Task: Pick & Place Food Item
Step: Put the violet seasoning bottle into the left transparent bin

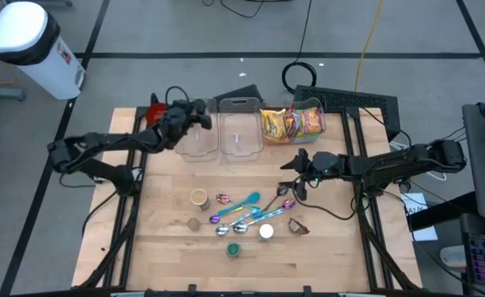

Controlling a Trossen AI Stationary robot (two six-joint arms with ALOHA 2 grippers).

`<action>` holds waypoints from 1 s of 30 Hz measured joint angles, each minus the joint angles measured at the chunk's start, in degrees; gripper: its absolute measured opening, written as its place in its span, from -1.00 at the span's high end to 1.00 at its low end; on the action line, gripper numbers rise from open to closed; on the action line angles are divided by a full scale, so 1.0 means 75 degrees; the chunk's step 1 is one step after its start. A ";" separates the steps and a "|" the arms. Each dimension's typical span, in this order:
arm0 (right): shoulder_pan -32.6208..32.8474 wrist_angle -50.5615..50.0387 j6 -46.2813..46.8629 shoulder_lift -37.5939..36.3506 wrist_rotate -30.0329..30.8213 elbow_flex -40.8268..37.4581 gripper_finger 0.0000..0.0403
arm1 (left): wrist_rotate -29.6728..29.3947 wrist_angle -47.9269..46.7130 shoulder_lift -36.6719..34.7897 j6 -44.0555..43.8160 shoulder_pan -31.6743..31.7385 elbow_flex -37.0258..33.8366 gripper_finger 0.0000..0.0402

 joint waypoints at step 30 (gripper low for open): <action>0.0000 0.0009 -0.0032 0.0000 0.0030 0.0000 -0.41 | 0.0708 0.1738 0.3196 0.0159 0.0695 0.0674 -0.08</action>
